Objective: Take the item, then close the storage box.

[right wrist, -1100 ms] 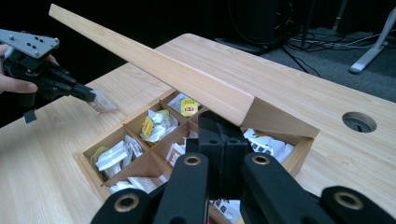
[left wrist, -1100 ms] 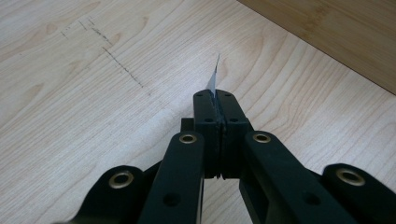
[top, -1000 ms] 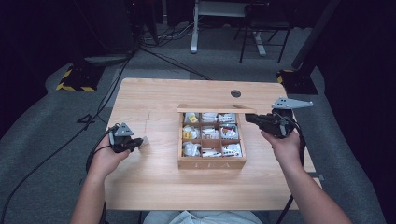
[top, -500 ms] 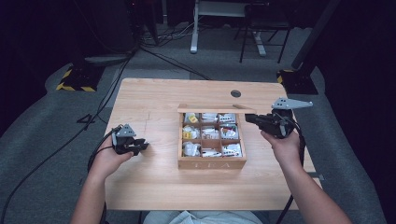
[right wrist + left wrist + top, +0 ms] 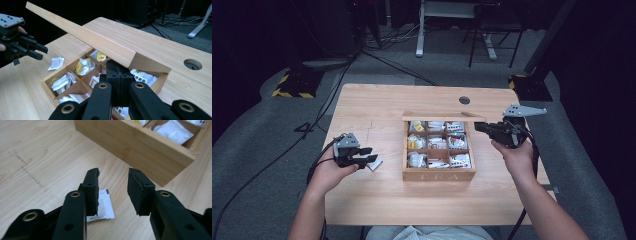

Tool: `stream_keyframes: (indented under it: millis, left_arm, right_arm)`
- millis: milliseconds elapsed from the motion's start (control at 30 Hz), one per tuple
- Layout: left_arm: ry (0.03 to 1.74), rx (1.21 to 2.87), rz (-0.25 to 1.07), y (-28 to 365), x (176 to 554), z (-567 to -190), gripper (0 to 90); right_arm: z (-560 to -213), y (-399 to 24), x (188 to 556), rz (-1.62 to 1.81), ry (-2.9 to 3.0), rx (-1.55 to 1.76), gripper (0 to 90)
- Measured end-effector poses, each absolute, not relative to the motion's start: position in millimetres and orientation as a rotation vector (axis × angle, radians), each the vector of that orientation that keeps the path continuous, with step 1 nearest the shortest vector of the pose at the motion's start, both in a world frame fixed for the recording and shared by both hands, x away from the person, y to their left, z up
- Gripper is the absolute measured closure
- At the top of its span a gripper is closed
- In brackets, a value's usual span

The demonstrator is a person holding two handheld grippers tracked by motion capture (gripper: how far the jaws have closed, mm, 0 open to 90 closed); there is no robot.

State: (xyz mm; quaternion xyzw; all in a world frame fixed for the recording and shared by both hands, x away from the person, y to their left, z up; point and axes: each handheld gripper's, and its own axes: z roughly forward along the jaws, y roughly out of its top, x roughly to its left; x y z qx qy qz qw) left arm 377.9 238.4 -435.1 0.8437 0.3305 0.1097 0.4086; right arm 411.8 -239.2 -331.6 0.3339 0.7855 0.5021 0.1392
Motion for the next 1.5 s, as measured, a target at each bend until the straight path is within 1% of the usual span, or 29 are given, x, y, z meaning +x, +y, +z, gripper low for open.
stream_keyframes:
  millis: [100,400,567,800,1133,1367,1500]
  left_arm:
    - [0.817,2.110,0.272,233,374,-431,57.8]
    - [0.768,2.083,0.275,219,356,-427,57.0]
    - [0.738,2.096,0.248,211,348,-430,53.0]
    - [0.739,2.113,0.228,208,341,-444,48.6]
    - [0.757,2.162,0.168,205,333,-475,47.5]
    - [0.754,2.187,0.132,198,328,-487,46.8]
    - [0.745,2.214,0.133,194,328,-492,45.9]
  right_arm:
    - [-331,-239,412,1.449,2.271,0.965,90.0]
    - [-331,-241,412,1.454,2.272,0.962,90.0]
    - [-331,-242,412,1.442,2.279,0.958,90.0]
    - [-331,-245,412,1.423,2.285,0.970,90.0]
    - [-331,-247,412,1.413,2.308,0.976,90.0]
    - [-332,-248,410,1.399,2.326,0.991,90.0]
    - [-334,-248,408,1.388,2.343,0.993,89.9]
